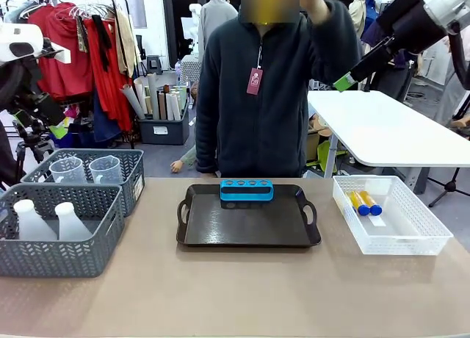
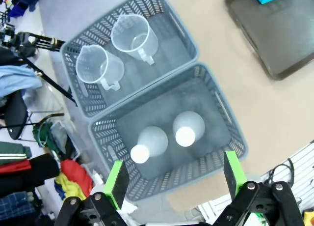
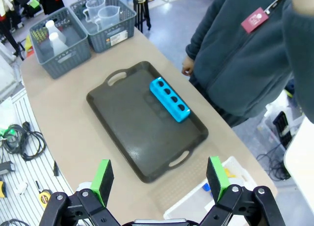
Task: Prepare the laboratory tools.
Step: Pick up one Small flask and place it on the Handle tray.
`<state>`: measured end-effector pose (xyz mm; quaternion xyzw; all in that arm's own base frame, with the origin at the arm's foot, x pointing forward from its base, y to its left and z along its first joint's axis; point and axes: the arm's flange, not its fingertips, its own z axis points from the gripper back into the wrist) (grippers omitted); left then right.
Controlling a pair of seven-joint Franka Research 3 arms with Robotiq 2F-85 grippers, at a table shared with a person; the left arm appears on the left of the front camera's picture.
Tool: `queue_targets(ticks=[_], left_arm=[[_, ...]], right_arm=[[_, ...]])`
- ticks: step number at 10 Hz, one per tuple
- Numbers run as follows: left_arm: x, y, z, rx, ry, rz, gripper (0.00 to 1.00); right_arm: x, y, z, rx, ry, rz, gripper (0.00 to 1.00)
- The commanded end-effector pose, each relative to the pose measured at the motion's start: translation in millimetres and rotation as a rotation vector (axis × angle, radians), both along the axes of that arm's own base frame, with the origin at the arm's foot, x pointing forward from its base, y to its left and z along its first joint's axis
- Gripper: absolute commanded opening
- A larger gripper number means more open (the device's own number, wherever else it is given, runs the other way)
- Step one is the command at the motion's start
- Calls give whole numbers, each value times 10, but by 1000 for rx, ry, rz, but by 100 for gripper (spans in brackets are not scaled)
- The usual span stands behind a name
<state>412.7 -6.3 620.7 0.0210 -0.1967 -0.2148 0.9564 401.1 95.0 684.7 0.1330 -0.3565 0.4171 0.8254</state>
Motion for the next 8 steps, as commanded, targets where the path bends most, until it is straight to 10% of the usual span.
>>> queue_targets(ticks=[1, 8], left_arm=[[225, 215, -154, -14, 72, -5, 100], [485, 1068, -1027, 10, 149, 144, 100]], right_arm=[[-7, 2, 8, 1, -2, 2, 100], [-7, 2, 8, 1, -2, 2, 100]])
